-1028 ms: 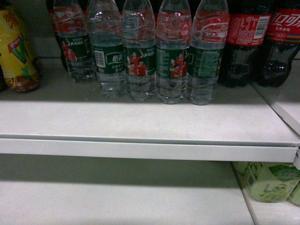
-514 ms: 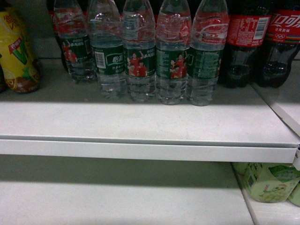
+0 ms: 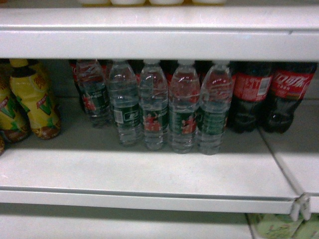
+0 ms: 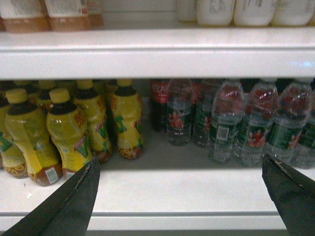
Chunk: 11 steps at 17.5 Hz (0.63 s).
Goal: Move water from second to third shelf
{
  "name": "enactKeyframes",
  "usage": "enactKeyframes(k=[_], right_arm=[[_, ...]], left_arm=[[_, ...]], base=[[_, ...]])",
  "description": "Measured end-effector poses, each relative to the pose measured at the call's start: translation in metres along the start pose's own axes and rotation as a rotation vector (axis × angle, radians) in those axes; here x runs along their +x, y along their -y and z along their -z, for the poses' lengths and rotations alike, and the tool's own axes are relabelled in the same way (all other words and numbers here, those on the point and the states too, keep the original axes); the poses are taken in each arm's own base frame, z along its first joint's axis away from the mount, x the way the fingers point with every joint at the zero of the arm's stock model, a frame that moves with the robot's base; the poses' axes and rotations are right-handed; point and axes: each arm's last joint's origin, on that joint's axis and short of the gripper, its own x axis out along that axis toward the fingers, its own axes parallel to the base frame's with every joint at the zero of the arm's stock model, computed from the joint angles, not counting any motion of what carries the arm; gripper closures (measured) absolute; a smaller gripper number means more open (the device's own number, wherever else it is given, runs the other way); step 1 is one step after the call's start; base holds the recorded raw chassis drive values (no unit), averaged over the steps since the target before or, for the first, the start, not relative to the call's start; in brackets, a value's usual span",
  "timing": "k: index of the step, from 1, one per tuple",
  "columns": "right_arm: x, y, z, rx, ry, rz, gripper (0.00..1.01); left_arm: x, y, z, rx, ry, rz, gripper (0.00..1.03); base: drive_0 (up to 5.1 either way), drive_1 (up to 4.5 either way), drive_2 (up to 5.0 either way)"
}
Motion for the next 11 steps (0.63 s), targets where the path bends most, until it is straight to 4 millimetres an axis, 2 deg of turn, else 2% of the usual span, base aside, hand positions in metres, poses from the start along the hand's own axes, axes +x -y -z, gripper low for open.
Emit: enactKeyframes(k=[11], right_arm=[[0.0, 0.0, -0.0004, 0.0, 0.003, 0.0, 0.62]], left_arm=[[0.0, 0.0, -0.0002, 0.0, 0.002, 0.001, 0.05]], base=[[0.0, 0.0, 0.0]])
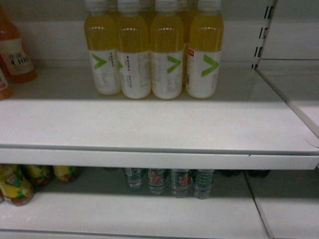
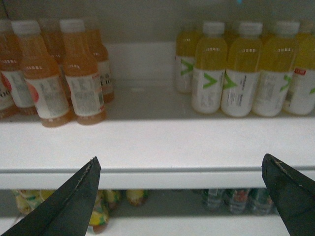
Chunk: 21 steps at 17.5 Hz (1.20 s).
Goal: Move water from second to third shelf
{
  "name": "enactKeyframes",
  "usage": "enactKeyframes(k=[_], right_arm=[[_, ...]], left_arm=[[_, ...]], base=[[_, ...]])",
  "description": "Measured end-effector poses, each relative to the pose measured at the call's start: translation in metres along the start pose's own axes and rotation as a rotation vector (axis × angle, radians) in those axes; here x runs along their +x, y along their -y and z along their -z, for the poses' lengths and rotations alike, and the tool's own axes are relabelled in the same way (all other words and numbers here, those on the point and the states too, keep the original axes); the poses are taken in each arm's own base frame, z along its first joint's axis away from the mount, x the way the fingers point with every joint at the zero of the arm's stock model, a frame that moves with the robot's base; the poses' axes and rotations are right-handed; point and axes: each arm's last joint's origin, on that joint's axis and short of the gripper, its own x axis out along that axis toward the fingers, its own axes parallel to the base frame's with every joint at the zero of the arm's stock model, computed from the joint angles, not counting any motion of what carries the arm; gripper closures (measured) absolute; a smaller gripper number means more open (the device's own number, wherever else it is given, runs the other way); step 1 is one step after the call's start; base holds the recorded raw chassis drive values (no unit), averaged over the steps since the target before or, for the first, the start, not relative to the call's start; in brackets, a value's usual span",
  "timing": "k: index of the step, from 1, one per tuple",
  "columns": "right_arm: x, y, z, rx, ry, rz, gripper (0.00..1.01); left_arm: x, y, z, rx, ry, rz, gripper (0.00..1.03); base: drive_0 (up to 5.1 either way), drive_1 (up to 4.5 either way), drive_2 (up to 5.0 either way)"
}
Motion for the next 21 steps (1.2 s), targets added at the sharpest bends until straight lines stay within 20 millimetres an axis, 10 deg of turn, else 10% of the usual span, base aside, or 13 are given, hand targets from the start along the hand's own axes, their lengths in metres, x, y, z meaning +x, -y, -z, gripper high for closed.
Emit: enactKeyframes(k=[21], right_arm=[[-0.0004, -0.0002, -0.001, -0.001, 0.005, 0.0, 0.63]], left_arm=[[0.0, 0.0, 0.0001, 0.0, -0.001, 0.001, 0.05]], base=[[-0.4, 0.19, 0.2]])
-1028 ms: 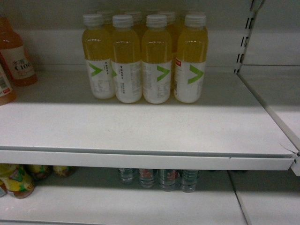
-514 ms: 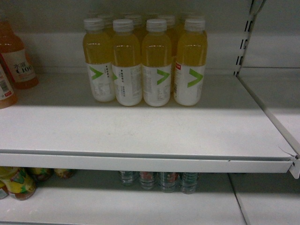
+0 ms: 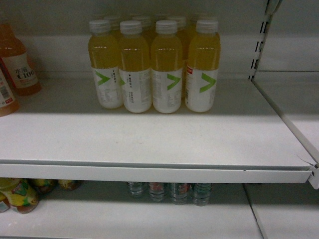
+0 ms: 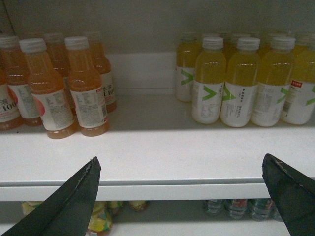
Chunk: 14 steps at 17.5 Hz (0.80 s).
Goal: Move water from second to third shelf
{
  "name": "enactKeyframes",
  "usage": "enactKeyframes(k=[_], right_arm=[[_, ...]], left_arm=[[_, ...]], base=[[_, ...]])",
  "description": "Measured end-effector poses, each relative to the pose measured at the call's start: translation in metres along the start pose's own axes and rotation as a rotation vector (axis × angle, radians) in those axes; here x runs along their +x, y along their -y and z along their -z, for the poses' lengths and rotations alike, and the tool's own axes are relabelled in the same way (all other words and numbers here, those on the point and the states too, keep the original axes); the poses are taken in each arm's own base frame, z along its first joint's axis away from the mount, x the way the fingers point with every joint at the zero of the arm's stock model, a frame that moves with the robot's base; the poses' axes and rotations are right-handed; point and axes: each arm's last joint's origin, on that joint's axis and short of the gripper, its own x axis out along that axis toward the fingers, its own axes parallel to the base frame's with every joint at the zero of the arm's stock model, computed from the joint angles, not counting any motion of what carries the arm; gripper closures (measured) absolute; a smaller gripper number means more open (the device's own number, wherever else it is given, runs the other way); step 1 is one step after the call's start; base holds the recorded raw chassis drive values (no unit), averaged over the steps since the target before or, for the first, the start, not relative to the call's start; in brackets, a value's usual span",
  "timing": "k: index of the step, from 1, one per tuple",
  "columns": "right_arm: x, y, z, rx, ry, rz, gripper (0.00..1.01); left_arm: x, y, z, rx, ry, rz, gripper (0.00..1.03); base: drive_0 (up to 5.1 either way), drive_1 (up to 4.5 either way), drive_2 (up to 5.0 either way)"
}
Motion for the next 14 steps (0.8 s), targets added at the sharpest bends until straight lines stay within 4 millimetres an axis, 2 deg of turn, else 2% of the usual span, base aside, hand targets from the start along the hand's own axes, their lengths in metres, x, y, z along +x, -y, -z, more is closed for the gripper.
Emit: enactKeyframes(k=[14], right_arm=[[-0.0003, 0.0008, -0.0002, 0.001, 0.002, 0.006, 0.63]], left_arm=[[0.0, 0.0, 0.0001, 0.0, -0.002, -0.001, 0.05]], base=[[-4.9, 2.52, 2.5]])
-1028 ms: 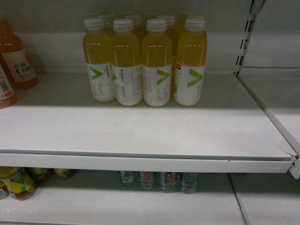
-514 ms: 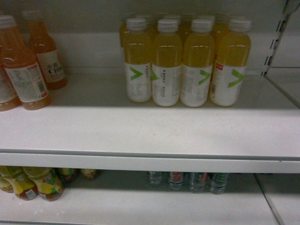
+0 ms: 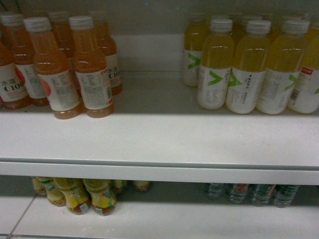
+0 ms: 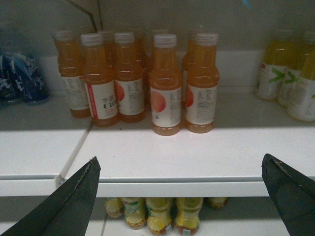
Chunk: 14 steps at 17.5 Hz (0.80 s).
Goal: Move water from second to third shelf
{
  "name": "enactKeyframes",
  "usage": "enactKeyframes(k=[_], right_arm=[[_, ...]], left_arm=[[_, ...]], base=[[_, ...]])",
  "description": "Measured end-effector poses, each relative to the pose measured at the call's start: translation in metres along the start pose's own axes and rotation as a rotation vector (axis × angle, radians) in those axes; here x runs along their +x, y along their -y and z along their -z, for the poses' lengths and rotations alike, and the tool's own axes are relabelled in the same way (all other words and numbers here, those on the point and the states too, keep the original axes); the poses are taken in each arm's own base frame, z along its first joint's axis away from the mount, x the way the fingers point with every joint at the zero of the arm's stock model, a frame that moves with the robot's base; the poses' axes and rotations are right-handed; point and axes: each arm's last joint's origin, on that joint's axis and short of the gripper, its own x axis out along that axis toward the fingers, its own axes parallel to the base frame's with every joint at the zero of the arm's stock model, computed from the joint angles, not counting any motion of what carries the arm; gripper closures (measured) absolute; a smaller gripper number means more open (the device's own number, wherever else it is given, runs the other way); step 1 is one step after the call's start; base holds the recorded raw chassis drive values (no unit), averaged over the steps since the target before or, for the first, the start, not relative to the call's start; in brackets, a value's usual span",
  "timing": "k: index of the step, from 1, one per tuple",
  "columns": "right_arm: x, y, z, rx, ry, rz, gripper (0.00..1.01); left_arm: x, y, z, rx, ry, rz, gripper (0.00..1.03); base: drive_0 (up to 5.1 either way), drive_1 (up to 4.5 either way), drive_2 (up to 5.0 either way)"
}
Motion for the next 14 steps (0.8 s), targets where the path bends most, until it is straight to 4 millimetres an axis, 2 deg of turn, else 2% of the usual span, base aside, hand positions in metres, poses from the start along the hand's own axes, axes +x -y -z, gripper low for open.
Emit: enactKeyframes(k=[14], right_arm=[[0.0, 0.0001, 0.0009, 0.001, -0.006, 0.0, 0.63]], left_arm=[[0.0, 0.0, -0.0002, 0.0, 0.002, 0.0, 0.05]], base=[[-5.0, 2.36, 2.4]])
